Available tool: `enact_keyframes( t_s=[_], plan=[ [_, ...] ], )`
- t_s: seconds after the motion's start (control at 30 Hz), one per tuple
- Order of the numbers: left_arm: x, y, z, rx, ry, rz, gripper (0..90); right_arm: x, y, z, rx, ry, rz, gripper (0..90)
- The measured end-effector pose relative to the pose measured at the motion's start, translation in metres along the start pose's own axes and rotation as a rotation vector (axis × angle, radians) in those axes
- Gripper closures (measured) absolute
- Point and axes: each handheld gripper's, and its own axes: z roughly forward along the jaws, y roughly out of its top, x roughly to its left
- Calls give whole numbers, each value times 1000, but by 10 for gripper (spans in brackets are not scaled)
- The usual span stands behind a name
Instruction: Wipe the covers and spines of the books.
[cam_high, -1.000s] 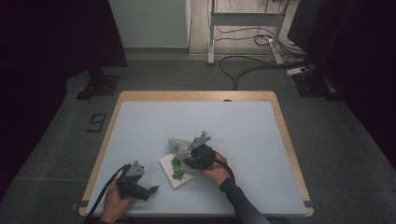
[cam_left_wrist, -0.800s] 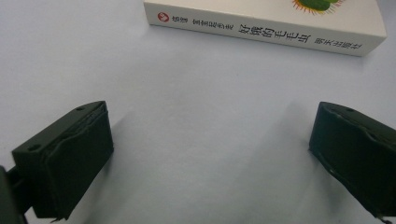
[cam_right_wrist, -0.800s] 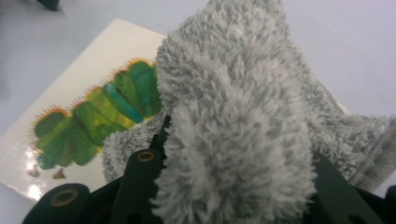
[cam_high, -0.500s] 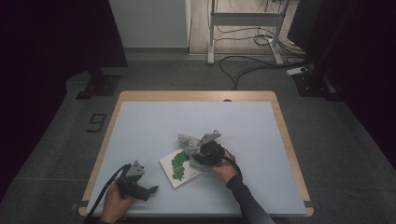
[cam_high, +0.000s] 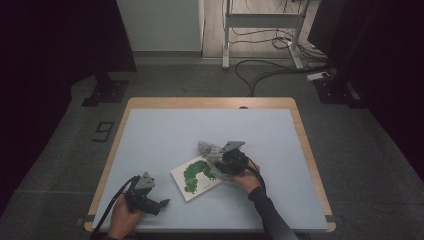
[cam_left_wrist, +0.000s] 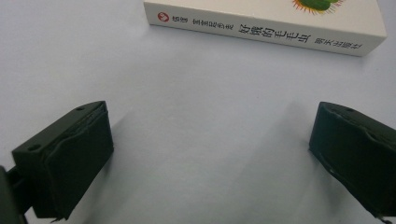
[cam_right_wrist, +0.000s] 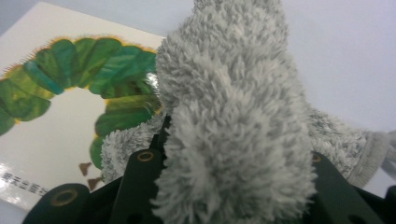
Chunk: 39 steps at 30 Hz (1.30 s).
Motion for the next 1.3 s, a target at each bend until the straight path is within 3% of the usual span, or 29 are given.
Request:
enact_keyframes(
  t_s=[0.67, 1.3],
  plan=[
    [0, 0, 0, 0, 0, 0, 0, -8, -5, -6, 16, -32, 16, 604],
    [0, 0, 0, 0, 0, 0, 0, -20, 14, 12, 30, -65, 41, 604]
  ],
)
